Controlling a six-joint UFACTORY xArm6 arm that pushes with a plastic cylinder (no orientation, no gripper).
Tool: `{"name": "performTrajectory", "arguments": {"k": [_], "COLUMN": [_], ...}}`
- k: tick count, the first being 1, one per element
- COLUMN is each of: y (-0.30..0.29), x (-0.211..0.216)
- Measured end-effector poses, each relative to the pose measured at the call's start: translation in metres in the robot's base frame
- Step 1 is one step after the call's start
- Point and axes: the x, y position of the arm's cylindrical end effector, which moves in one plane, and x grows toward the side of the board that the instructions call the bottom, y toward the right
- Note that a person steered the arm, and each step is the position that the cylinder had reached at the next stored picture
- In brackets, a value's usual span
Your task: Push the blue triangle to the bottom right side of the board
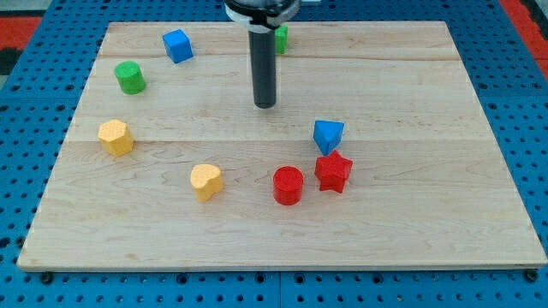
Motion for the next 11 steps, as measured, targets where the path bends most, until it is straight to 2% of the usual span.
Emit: {"name": "performTrajectory", "arguments": {"k": [1, 3, 4, 6, 7, 8, 9, 10, 11], "y": [0.024, 0.146, 0.155, 0.150, 0.176, 0.220, 0.213, 0.209, 0.124], "x": [0.036, 0.075, 0.112, 0.081, 0.074, 0.086, 0.115, 0.098, 0.077]}}
